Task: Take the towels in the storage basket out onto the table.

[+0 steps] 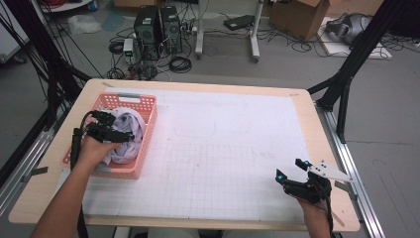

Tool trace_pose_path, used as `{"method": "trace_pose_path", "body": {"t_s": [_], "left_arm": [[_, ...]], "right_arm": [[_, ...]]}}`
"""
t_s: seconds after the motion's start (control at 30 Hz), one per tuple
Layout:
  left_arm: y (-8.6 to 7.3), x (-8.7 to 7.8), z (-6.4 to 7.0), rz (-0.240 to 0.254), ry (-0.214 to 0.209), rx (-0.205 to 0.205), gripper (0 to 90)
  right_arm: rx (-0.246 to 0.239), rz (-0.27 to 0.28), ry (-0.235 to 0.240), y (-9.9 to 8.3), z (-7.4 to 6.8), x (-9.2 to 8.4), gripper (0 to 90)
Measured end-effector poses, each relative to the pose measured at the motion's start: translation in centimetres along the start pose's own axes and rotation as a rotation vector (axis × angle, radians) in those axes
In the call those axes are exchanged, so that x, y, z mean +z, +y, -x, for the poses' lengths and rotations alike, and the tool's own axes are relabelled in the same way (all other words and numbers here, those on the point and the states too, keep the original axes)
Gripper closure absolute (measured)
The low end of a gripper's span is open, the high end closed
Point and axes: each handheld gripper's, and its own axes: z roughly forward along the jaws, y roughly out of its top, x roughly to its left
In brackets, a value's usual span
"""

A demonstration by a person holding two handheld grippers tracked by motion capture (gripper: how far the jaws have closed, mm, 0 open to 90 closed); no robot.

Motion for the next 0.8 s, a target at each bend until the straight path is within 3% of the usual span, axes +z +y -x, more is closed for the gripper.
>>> {"method": "trace_pose_path", "body": {"t_s": [0.1,0.2,0.47,0.53,0.8], "left_arm": [[-0.4,1.0,-0.1,-0.046,0.014,0.008,10.1],[-0.6,1.7,-0.3,-0.067,0.006,-0.013,7.7],[-0.7,2.5,-0.6,-0.095,0.000,-0.028,3.5],[-0.8,2.8,-0.7,-0.109,-0.022,-0.035,3.5],[-0.9,3.1,-0.8,-0.105,-0.038,-0.050,1.9]], "right_arm": [[-0.002,-0.001,0.001,0.0,0.1,0.0,14.4],[-0.002,-0.001,0.002,0.0,0.0,0.1,14.4],[-0.009,-0.016,0.016,-0.1,0.0,0.2,14.4],[-0.006,-0.020,0.018,-0.2,-0.1,0.2,14.3],[-0.007,-0.021,0.034,-0.2,-0.1,0.4,14.4]]}}
